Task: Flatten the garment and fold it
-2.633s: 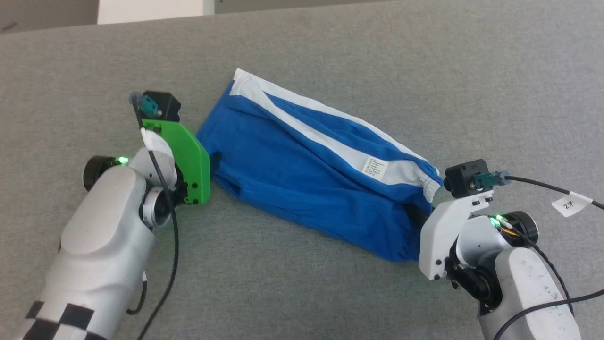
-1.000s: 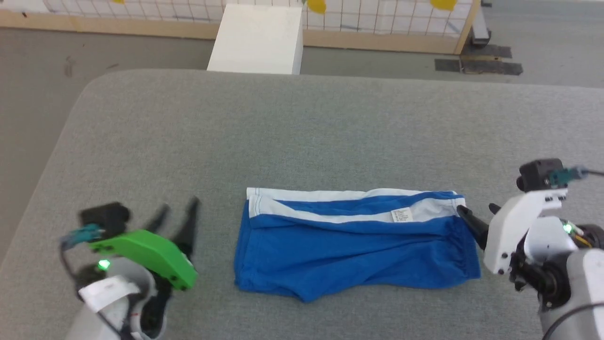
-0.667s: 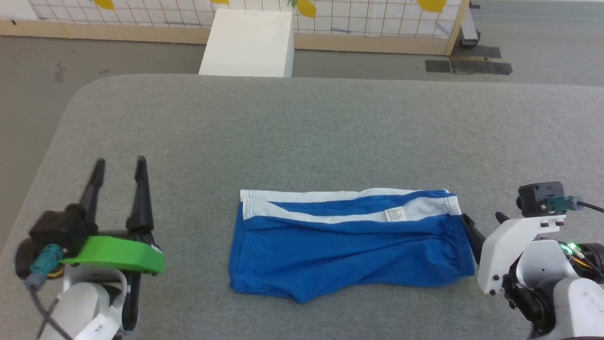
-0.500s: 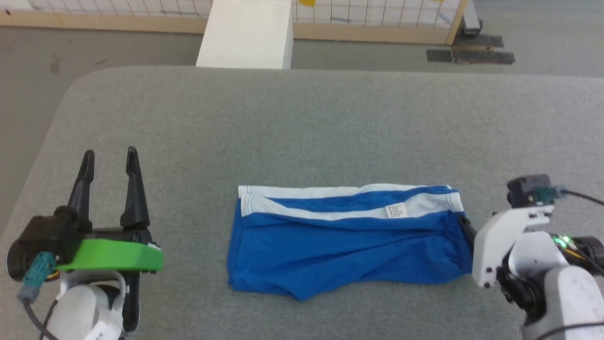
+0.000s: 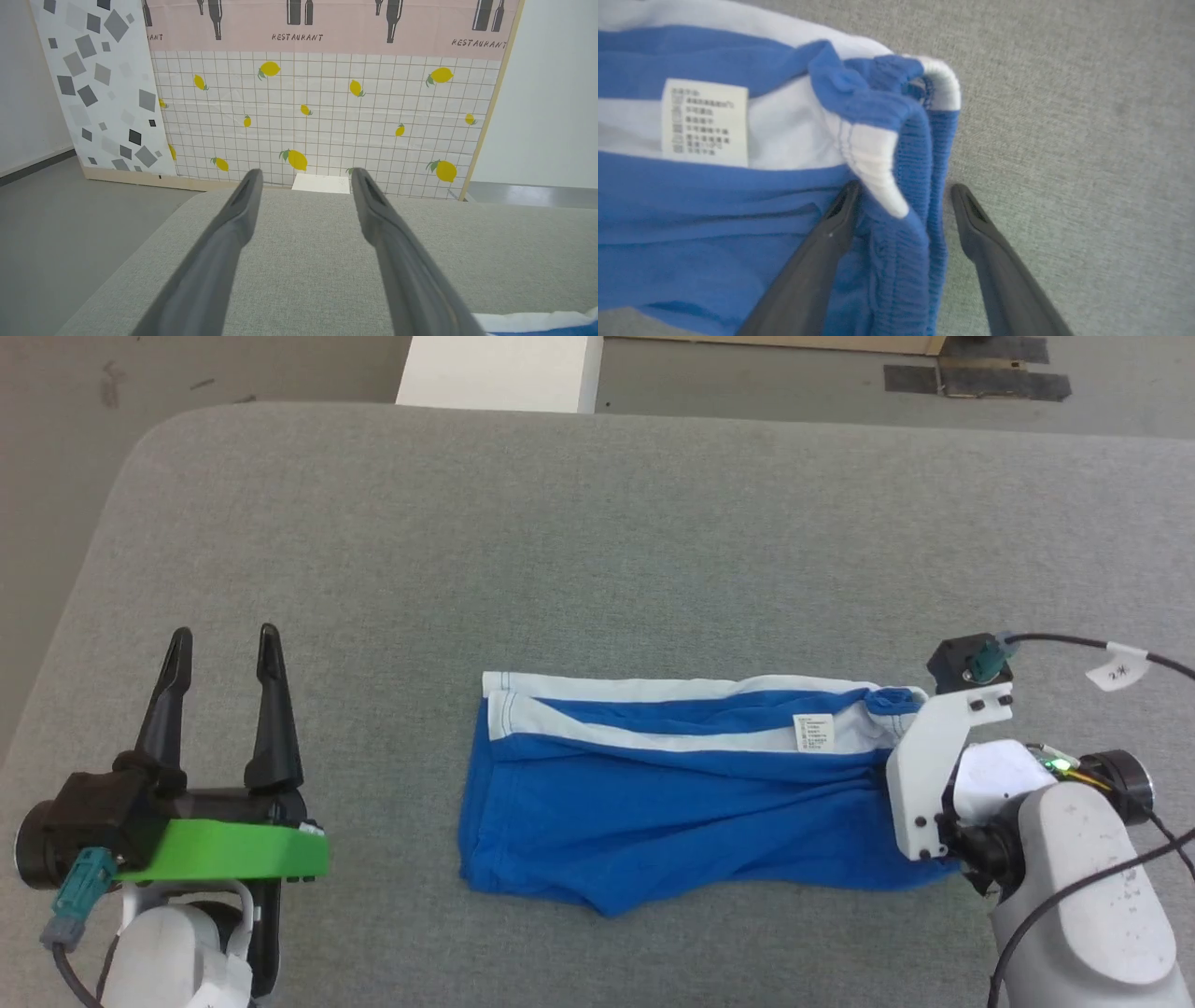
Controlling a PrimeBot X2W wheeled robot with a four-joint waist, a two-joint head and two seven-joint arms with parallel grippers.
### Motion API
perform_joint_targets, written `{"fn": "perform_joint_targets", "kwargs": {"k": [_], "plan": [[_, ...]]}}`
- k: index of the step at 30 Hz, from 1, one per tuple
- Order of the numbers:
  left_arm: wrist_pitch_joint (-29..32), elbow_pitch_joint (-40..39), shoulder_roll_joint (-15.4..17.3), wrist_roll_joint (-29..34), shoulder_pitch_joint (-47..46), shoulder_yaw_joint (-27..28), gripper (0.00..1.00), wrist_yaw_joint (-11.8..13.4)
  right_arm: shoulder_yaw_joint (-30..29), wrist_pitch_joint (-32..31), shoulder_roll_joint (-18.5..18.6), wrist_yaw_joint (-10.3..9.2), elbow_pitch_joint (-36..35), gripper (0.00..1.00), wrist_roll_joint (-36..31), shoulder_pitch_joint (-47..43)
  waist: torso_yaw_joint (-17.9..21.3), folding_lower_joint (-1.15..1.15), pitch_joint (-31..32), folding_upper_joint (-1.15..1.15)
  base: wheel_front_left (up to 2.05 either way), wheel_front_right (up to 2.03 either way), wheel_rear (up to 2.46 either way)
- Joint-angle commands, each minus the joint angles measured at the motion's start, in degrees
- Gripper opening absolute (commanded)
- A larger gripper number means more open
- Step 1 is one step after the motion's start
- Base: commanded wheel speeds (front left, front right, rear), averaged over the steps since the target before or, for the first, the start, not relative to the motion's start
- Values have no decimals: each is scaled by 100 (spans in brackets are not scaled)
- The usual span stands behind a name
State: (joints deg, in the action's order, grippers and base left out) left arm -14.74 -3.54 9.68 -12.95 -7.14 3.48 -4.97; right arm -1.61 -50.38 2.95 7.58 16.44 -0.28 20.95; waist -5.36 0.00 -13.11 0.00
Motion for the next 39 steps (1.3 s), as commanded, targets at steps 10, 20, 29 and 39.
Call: {"fn": "perform_joint_targets", "kwargs": {"k": [10, 20, 29, 39], "plan": [[-26, 43, -254, 163, -69, 227, 100, -204, -610, -186, 184, -9, -98, 0, -33, -78, 28, 0, 15, 0, 0, 0, 0], [-26, 173, -314, 143, -51, 172, 100, -246, -1814, -472, 891, -9, -336, 0, -529, -194, 15, 0, 139, 0, 0, 0, 0], [-26, 238, -351, 89, 120, 17, 100, -250, -843, -1667, 1223, -9, -1512, 0, 332, -613, 11, 0, 487, 0, 0, 0, 0], [-26, 217, -388, 89, 244, -64, 100, -251, 185, -2256, 774, -9, -2874, 0, 1040, -771, -28, 0, 696, 0, 0, 0, 0]]}}
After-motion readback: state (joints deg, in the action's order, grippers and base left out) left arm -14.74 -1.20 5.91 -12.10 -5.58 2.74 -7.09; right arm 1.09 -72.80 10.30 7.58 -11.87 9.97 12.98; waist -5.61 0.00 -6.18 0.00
